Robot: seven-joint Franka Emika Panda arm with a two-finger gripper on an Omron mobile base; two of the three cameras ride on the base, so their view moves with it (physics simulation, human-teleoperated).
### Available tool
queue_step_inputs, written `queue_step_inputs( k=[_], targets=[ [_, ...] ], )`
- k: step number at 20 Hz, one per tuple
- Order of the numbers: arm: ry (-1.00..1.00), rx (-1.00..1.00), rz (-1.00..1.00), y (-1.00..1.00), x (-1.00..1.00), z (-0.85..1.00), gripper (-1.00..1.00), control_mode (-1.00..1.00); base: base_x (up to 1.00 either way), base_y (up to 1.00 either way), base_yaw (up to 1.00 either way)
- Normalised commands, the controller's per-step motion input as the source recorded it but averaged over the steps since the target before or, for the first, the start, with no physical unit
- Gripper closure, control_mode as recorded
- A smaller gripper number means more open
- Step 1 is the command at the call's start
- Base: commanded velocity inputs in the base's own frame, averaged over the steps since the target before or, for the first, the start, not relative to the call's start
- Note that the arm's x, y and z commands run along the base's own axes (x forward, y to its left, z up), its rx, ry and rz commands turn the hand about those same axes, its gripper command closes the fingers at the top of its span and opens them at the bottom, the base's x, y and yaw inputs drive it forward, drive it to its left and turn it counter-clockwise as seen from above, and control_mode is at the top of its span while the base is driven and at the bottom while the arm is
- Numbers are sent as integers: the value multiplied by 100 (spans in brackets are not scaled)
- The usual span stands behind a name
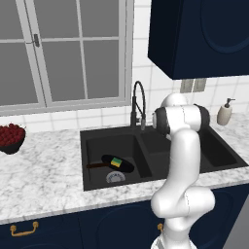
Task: Pick the pan and sponge and place them into the sink. Then turn on the water.
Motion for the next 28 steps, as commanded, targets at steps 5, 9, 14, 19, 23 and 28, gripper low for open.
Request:
queue_step_inputs(
  k=[5,9,14,19,23,28],
  targets=[
    [0,0,0,2,14,-4,-100,-100,0,0,0],
    [0,0,0,6,15,-5,-100,-100,0,0,0],
    [0,0,0,7,14,-3,-100,-100,0,0,0],
    [0,0,0,2,15,0,-100,-100,0,0,0],
    [0,0,0,4,5,0,-100,-100,0,0,0],
    [0,0,0,1,4,0,-100,-100,0,0,0]
  ],
)
